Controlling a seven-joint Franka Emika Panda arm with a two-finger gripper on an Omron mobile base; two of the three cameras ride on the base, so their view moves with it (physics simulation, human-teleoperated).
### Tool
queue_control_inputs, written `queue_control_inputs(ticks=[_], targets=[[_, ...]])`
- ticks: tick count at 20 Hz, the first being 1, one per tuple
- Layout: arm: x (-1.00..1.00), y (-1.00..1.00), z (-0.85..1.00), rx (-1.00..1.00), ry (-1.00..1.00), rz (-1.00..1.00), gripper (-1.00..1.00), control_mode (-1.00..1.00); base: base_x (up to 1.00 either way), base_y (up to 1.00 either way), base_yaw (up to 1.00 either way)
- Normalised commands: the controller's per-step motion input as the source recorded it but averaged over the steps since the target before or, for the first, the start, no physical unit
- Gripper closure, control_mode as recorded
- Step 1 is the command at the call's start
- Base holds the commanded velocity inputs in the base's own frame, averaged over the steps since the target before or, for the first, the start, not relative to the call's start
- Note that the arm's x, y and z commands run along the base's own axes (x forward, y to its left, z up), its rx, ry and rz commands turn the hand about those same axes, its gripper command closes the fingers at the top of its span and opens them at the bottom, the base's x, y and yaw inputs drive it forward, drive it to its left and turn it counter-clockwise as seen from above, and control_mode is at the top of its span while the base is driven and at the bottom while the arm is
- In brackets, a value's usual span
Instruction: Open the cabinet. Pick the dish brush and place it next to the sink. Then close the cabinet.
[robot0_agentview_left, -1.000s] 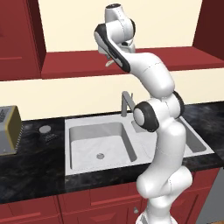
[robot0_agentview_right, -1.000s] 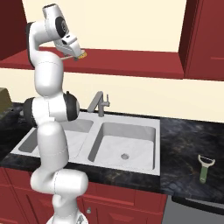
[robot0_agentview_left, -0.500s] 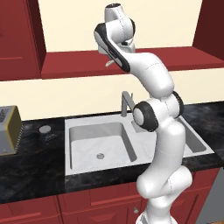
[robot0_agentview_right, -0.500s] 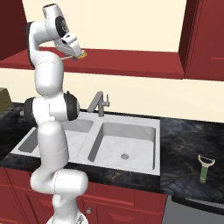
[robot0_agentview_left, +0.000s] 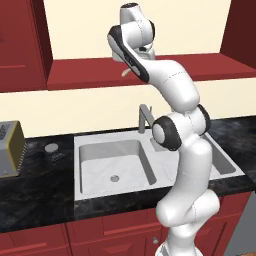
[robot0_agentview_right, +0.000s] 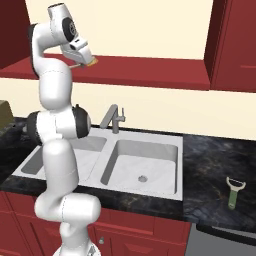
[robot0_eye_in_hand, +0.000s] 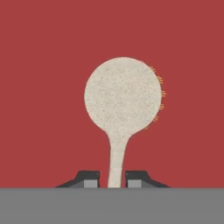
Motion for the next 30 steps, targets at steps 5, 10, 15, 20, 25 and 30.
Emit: queue_control_inputs(ticks=[5,10,15,20,25,30], targets=[[-0.75,0.00,0.16,0.01,-0.12,0.10,1.00,-1.00,0.00,0.00,0.00],[-1.00,-0.13,0.26,0.01,-0.10,0.03,1.00,-1.00,0.00,0.00,0.00],[-1.00,-0.32,0.00,0.00,0.00,0.04,1.00,-1.00,0.00,0.00,0.00],[-1.00,-0.53,-0.19,0.02,0.00,0.09,1.00,-1.00,0.00,0.00,0.00],[-1.00,-0.55,-0.30,0.05,0.00,0.10,1.00,-1.00,0.00,0.00,0.00],[-1.00,-0.55,-0.42,0.04,0.00,0.13,1.00,-1.00,0.00,0.00,0.00]])
